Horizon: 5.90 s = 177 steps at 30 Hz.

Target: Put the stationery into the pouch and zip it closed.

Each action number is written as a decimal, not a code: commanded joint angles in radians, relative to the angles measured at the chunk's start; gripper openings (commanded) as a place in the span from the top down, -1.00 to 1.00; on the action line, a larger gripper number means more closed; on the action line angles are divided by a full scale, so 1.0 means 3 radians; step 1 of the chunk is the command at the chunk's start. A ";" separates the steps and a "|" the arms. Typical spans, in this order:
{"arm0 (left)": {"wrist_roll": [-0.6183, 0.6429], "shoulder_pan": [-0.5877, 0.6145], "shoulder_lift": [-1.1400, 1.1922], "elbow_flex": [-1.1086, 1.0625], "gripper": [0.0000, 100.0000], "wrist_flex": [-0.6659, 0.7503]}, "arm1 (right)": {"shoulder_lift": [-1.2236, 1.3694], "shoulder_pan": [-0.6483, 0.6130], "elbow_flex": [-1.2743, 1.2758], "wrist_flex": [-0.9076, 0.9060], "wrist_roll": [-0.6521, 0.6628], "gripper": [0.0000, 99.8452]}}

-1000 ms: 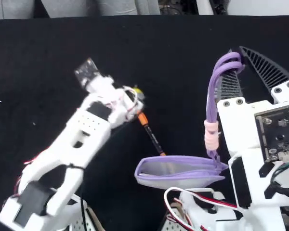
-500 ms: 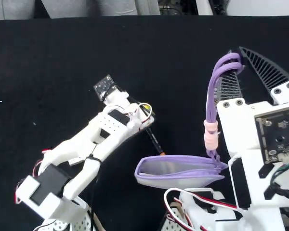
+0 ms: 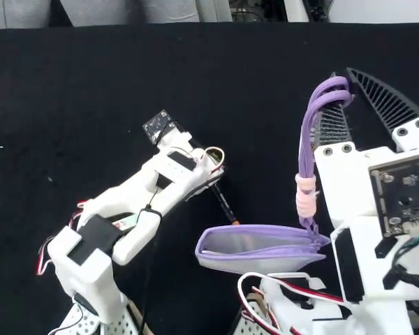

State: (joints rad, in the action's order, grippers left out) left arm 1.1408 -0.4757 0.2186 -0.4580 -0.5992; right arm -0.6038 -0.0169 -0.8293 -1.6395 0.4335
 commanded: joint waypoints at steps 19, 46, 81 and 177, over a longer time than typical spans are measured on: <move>-0.0174 0.0136 -0.0675 0.0258 0.94 0.0056 | -0.0023 0.0051 0.0003 0.0005 0.0026 0.98; -0.0685 0.0662 -0.5135 -0.0611 0.94 0.0404 | -0.0008 0.0041 0.0028 0.0026 0.0026 0.98; -0.1949 -0.0836 -0.6025 -0.1225 0.94 0.1008 | -0.0003 0.0036 0.0028 0.0026 0.0026 0.98; -0.1846 0.1112 -0.2721 -0.1639 0.62 0.0788 | -0.0003 0.0026 0.1046 0.1048 -0.0384 0.98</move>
State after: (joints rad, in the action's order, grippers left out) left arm 0.5762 -0.1304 -0.8431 -1.0119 -0.4534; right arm -0.5869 -0.0169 -0.5117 -1.3587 0.3537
